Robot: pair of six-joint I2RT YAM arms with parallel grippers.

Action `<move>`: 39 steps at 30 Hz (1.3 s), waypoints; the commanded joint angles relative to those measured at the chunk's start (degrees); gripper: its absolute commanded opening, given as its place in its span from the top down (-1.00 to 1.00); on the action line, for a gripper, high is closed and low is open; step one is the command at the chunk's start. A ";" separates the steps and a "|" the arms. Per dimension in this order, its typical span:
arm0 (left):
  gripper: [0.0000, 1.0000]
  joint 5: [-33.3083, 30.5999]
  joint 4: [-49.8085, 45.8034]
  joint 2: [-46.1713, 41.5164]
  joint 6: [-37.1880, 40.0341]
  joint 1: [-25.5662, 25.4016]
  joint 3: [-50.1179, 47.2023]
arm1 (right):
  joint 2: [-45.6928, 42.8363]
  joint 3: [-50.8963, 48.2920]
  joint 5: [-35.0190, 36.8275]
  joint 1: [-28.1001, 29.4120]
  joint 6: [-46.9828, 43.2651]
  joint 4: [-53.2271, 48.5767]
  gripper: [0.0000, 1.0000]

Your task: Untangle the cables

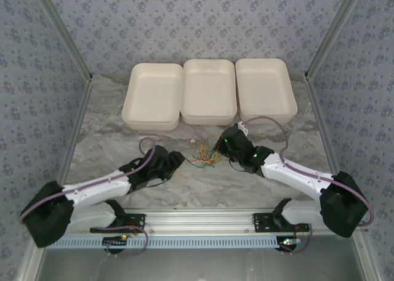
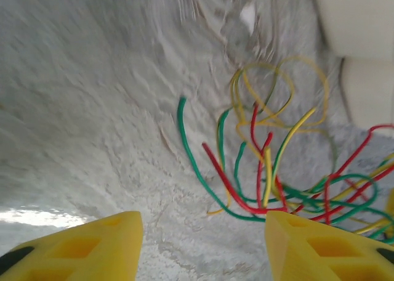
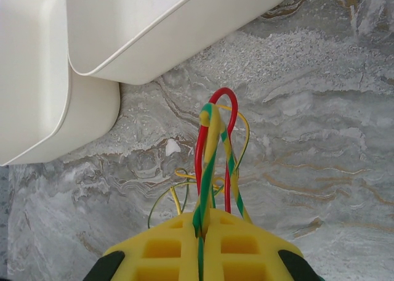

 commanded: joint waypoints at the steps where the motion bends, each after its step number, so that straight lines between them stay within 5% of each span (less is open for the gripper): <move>1: 0.04 -0.31 6.55 4.55 -2.25 -1.72 2.92 | -0.34 1.00 0.90 0.06 -0.44 -0.98 1.00; 10: 0.31 -1.47 11.84 11.57 -5.23 -1.77 4.30 | -2.06 -1.23 0.47 -0.24 0.60 0.50 1.00; 18: 0.26 -2.03 16.16 15.34 -7.55 -1.46 3.66 | -2.81 -2.25 -0.02 0.24 1.19 1.51 1.00; 22: 0.53 -2.21 16.60 16.50 -7.89 -1.45 4.63 | -3.46 -3.10 0.36 0.71 1.68 1.85 1.00; 28: 0.67 -1.62 20.05 19.29 -9.36 -1.41 4.63 | -4.23 -4.04 0.18 0.99 2.47 2.79 1.00; 30: 0.88 -1.70 20.70 19.61 -9.63 -1.42 4.28 | -4.36 -4.19 0.18 1.16 2.41 2.61 1.00; 34: 1.00 -3.38 18.70 16.73 -9.85 -0.74 2.84 | -5.57 -4.49 0.83 0.87 1.87 1.10 1.00; 39: 1.00 -4.50 1.58 0.45 -4.32 6.94 1.38 | -12.24 -5.68 1.99 -3.13 -0.47 -6.49 1.00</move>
